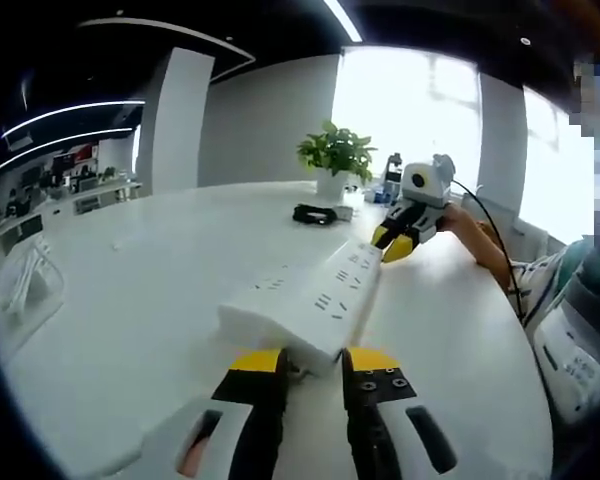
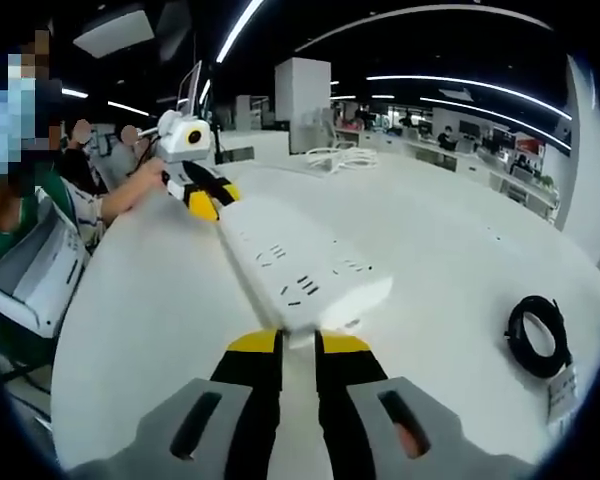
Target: Straighten the power strip on the desk, plug the charger into it
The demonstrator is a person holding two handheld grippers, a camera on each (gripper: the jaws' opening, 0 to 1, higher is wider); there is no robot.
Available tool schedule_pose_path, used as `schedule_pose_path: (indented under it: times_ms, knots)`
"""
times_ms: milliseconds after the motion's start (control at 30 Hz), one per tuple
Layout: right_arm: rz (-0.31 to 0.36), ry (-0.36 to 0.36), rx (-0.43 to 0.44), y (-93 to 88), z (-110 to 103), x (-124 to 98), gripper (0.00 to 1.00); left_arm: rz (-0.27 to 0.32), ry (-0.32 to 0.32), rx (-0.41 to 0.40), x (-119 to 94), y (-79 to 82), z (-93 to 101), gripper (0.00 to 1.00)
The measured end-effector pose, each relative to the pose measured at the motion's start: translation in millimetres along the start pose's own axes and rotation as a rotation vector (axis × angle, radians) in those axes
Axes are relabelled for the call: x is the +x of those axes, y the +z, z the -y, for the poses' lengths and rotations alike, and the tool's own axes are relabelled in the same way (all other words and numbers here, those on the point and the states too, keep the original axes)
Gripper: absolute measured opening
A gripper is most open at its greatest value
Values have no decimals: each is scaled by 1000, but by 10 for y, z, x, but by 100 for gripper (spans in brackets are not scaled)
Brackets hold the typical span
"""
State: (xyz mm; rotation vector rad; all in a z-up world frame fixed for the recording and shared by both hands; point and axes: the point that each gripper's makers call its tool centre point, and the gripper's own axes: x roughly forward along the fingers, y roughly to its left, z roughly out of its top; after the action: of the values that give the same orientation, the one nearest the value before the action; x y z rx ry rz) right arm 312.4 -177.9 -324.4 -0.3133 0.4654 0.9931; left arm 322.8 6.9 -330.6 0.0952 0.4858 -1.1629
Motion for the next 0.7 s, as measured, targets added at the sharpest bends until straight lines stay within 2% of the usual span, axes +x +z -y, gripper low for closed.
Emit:
schedule_pose_path:
  times_ms: [700]
  knots:
    - [23, -3, 6, 30, 21, -43, 13, -14, 10, 55, -9, -21, -6, 22]
